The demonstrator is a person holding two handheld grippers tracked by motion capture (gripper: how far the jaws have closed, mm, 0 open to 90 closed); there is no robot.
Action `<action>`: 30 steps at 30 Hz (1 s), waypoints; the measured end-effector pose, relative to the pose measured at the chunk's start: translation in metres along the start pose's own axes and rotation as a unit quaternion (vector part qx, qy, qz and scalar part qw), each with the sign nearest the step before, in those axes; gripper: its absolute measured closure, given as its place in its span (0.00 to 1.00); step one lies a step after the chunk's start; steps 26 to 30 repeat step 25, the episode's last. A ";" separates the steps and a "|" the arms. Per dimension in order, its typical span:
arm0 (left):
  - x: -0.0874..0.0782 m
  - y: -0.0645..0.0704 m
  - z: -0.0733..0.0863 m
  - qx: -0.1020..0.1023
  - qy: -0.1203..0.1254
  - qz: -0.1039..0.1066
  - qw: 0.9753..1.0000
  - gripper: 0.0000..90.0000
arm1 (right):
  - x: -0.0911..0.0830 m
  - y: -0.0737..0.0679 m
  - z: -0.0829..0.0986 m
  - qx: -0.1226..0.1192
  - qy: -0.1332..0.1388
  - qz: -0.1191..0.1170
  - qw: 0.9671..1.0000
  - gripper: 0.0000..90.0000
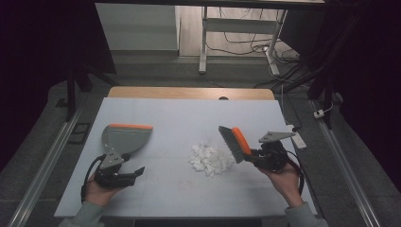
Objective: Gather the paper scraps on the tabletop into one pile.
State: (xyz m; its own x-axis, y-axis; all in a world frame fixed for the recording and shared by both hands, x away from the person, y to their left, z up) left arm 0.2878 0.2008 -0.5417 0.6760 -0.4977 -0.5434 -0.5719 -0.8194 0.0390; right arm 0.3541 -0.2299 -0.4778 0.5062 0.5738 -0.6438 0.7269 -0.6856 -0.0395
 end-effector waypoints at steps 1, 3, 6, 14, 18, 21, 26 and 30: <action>0.000 0.000 0.000 -0.001 0.000 0.000 1.000 0.29 | -0.002 0.001 0.004 0.000 0.002 0.003 1.000 0.79; 0.000 -0.001 0.000 -0.001 0.000 0.000 1.000 0.29 | -0.007 0.004 0.013 0.004 0.006 0.007 1.000 0.79; 0.001 -0.001 0.000 -0.001 0.000 0.000 1.000 0.29 | -0.014 0.008 0.023 0.007 0.015 0.015 1.000 0.79; 0.001 0.000 -0.002 0.001 0.000 0.000 1.000 0.29 | -0.021 0.014 0.038 0.009 0.033 0.030 0.999 0.79; 0.001 0.000 -0.002 0.000 0.001 0.001 1.000 0.29 | -0.022 0.016 0.038 0.009 0.037 0.032 0.999 0.79; 0.000 -0.001 -0.002 0.000 0.002 0.001 1.000 0.29 | -0.022 0.016 0.039 0.006 0.040 0.032 0.999 0.79; 0.000 -0.001 -0.003 0.001 0.002 0.003 1.000 0.29 | -0.023 0.016 0.039 0.003 0.044 0.033 0.998 0.79; 0.000 -0.001 -0.003 0.001 0.002 0.003 1.000 0.29 | -0.023 0.016 0.039 0.003 0.044 0.033 0.998 0.79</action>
Point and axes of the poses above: each handheld gripper's, and its own axes: x roughly forward along the jaws, z roughly out of its underside, y roughly to its right, the point moved 6 cm from there along x, roughly forward along the jaws, and after that the axes turned 5 degrees about y, right-handed, at the moved point
